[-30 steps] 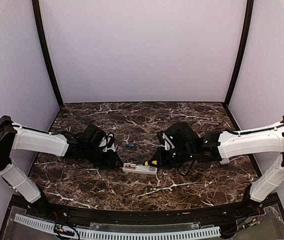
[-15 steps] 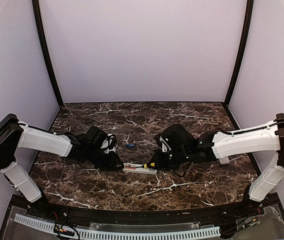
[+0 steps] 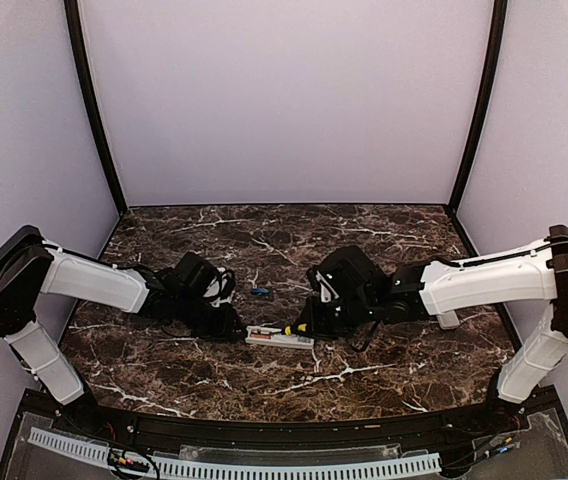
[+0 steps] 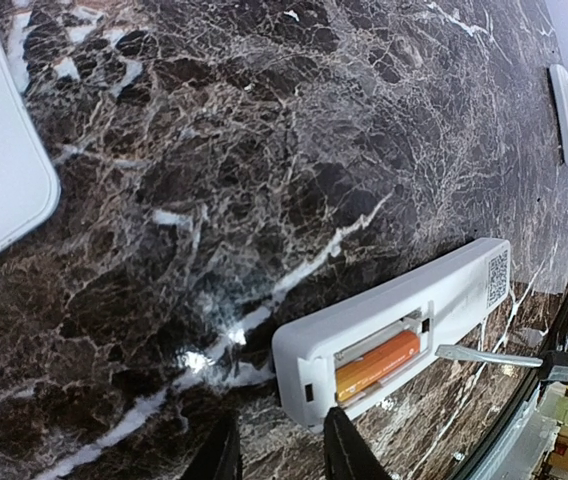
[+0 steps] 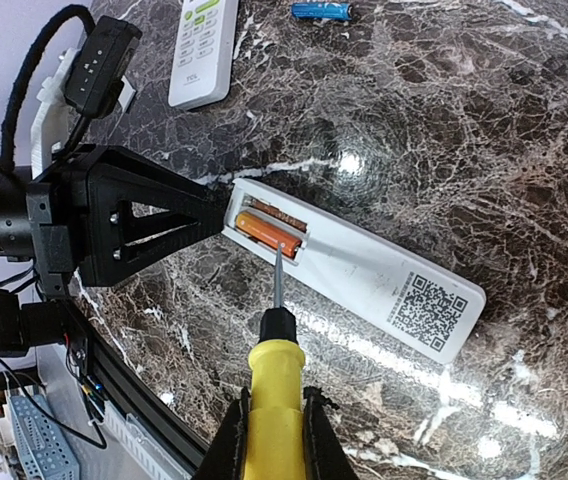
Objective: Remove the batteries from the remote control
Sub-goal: Hold the remote control without the battery cover at the center of the board.
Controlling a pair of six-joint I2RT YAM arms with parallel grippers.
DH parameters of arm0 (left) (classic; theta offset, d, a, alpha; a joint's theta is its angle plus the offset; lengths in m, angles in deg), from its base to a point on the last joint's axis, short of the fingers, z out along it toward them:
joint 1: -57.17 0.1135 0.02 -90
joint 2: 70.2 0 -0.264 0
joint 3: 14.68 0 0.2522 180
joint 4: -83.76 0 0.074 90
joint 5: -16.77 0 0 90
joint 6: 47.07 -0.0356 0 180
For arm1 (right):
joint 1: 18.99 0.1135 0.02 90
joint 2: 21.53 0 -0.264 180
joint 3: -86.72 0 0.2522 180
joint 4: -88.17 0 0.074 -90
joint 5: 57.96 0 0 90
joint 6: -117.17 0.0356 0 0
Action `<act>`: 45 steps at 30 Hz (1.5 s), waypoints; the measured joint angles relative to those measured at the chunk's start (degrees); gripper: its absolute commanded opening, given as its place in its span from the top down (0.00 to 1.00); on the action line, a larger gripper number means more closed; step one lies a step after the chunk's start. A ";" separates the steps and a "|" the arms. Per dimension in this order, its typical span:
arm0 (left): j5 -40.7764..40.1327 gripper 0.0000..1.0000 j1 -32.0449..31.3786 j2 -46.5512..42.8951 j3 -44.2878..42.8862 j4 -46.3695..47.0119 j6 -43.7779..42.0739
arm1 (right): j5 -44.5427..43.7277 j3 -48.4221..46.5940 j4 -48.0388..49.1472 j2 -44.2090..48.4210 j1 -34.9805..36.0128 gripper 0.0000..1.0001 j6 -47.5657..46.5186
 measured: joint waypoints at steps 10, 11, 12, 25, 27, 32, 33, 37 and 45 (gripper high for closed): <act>-0.66 0.74 0.00 0.28 -0.24 0.31 -0.52 | 0.22 -0.31 -0.85 -0.55 0.00 1.00 0.00; -0.72 0.74 0.00 0.39 -0.37 0.33 -0.52 | 0.22 -0.42 -0.87 -0.61 0.00 1.00 0.00; -0.76 0.74 0.00 0.48 -0.50 0.37 -0.59 | 0.24 -0.59 -0.87 -0.74 0.00 1.00 0.02; -0.55 0.80 0.26 1.90 -0.85 2.73 -0.94 | 0.35 -1.25 -2.47 -1.36 0.00 1.00 0.44; -0.48 0.80 0.26 2.01 -0.85 2.97 -0.94 | 0.37 -1.68 -2.86 -1.57 0.00 1.00 0.46; -0.22 0.81 0.37 2.21 -0.85 3.48 -0.92 | 0.37 -2.21 -3.13 -2.19 0.00 1.00 0.48; -0.15 0.82 0.37 2.21 -0.85 3.48 -0.94 | 0.37 -2.36 -3.26 -2.32 0.00 1.00 0.50; 0.07 0.84 0.37 2.23 -0.85 3.65 -0.94 | 0.37 -2.75 -3.67 -2.49 0.00 1.00 0.61; 0.63 0.85 0.37 2.27 -0.85 3.74 -0.92 | 0.42 -2.82 -3.65 -2.62 0.00 1.00 0.66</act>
